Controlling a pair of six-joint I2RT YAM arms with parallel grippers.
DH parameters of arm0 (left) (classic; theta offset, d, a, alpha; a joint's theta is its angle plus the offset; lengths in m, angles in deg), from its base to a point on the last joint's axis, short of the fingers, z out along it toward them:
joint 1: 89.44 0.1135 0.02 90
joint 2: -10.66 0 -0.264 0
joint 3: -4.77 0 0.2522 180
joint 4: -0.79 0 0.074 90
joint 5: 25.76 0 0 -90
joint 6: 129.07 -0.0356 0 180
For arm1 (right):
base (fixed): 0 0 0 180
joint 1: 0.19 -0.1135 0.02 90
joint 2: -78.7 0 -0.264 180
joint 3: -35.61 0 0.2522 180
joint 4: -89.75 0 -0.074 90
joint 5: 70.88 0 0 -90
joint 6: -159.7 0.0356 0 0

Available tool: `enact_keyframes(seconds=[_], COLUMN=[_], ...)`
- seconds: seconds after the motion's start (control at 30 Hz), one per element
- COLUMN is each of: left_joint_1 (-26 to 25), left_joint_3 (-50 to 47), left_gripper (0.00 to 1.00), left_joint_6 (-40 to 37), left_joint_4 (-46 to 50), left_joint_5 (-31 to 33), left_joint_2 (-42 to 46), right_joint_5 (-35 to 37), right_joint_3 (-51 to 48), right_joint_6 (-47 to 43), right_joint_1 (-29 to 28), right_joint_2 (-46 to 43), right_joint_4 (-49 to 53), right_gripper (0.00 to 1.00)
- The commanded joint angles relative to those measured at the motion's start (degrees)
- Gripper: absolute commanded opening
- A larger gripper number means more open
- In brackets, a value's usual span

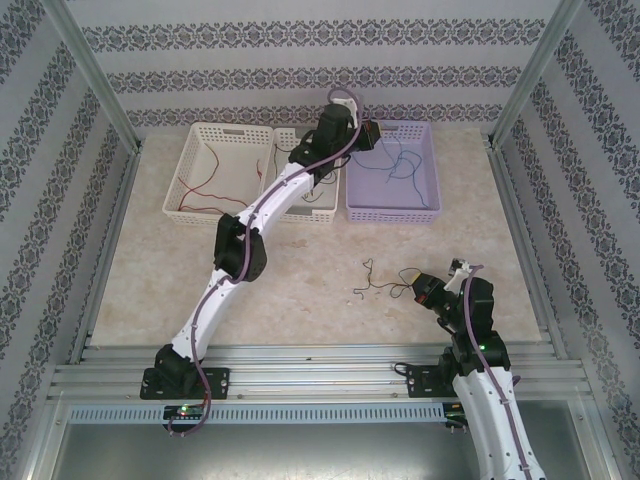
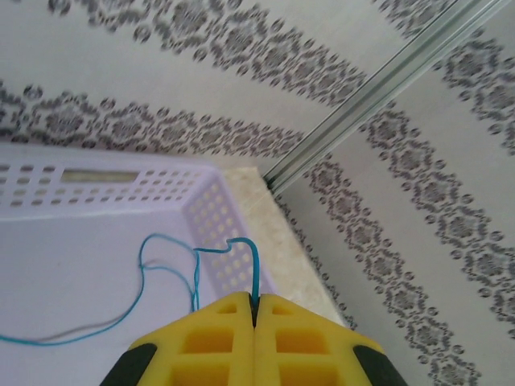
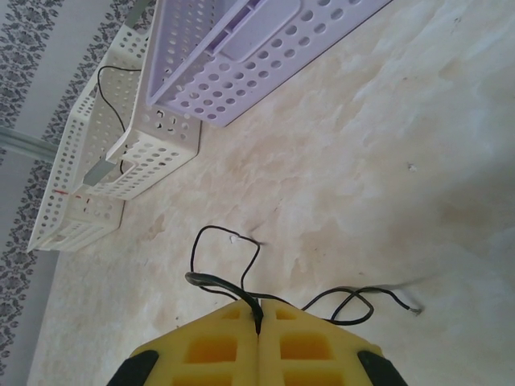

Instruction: Untangle the cables

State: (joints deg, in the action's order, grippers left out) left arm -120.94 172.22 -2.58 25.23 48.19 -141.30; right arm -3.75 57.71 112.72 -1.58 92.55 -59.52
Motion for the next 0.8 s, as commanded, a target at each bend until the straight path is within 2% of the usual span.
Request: enact_keyframes(seconds=[0.0, 0.13, 0.27, 0.43, 0.47, 0.5, 0.63, 0.77], left_joint_1=[-0.4, -0.9, -1.7, -2.3, -2.3, -2.3, -2.3, -2.3], left_joint_3=[0.6, 0.2, 0.2, 0.1, 0.1, 0.1, -3.9, -20.5], left_gripper=[0.02, 0.2, 0.53, 0.77, 0.89, 0.95, 1.0, 1.0], left_joint_6=[0.0, -2.7, -6.8, -11.3, -11.8, -12.7, -15.6, -17.7], left_joint_4=[1.4, 5.4, 10.6, 18.4, 19.8, 21.5, 27.2, 24.8], left_joint_5=[-0.3, -0.9, -0.7, 0.2, 0.3, 0.7, 4.9, 9.6], left_joint_2=[0.4, 0.7, 2.6, 7.0, 8.4, 10.1, 19.4, 33.6], right_joint_5=[1.2, 1.9, 2.7, 3.4, 3.7, 3.8, 3.4, 1.3], right_joint_3=[0.4, 0.4, 0.5, 2.1, 2.9, 4.3, 11.0, 20.3], right_joint_6=[-1.5, -1.6, -1.9, -2.1, -2.2, -2.3, -3.1, -4.2], right_joint_1=[-0.7, -1.2, -1.7, -2.1, -2.0, -2.1, -2.2, -3.1], right_joint_2=[-0.2, 0.0, -0.2, -0.6, -0.5, -0.3, 2.3, 10.2], right_joint_4=[-0.3, -0.1, 0.0, 0.9, 1.3, 1.7, 2.0, 0.9], right_gripper=[0.0, 0.0, 0.0, 0.0, 0.0, 0.0, 0.0, 0.0])
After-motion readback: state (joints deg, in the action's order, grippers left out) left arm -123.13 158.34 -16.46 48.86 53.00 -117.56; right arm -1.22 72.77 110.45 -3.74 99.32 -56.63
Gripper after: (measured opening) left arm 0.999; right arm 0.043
